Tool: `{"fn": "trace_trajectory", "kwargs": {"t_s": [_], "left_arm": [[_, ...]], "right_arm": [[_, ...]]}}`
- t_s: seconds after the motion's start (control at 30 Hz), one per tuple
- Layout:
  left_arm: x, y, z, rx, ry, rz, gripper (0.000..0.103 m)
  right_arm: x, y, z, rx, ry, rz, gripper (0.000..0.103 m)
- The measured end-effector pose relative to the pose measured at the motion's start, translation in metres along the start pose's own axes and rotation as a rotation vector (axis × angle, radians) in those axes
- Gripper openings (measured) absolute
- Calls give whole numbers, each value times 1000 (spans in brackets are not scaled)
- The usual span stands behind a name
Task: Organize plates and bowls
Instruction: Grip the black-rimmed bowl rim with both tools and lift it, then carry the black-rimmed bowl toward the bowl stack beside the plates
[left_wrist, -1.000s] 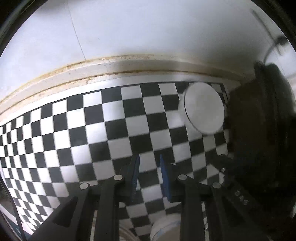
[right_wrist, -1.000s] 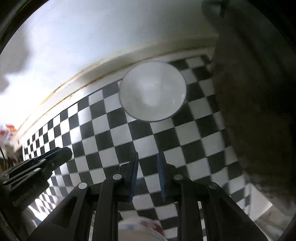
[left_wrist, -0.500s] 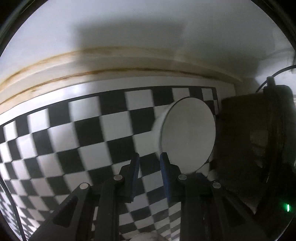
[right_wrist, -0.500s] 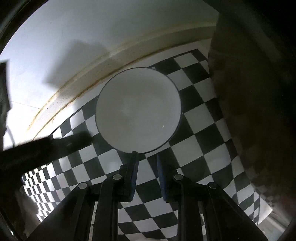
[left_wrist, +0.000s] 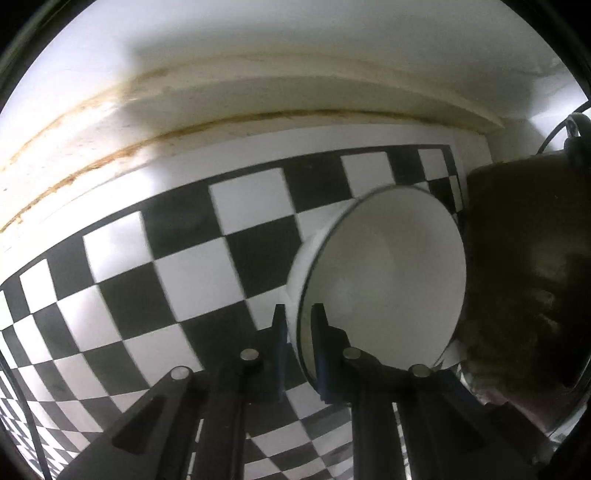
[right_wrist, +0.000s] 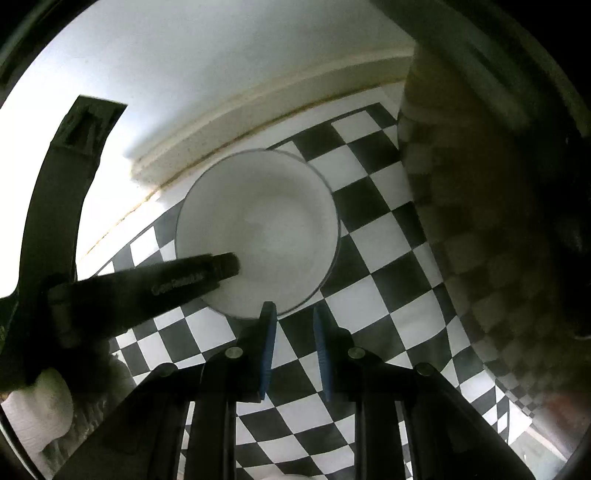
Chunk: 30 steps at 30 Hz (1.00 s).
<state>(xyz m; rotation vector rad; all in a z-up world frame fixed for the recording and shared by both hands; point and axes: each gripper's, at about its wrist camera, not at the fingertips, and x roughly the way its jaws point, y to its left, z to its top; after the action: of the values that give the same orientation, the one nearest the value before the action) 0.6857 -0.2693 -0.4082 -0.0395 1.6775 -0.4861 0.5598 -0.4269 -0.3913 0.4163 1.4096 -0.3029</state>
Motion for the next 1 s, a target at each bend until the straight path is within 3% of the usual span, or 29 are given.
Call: {"fn": "trace_trajectory", "kwargs": {"t_s": [0.3,0.57,0.73,1.0], "left_arm": [[-25,35,-28,8,-24,56,7],[-28,60,-42,-23,-32,30,7],[-35,74,-44,-53,-37,-17,8],[-43,78,-55,-54,-54,-14,8]], "right_arm": [[0,12,14,-41,32,25,23],[38,35,35,-102,167,76,23],[55,37,41,-135,197,28,6],[62,30,43,-124,203,56,6]]}}
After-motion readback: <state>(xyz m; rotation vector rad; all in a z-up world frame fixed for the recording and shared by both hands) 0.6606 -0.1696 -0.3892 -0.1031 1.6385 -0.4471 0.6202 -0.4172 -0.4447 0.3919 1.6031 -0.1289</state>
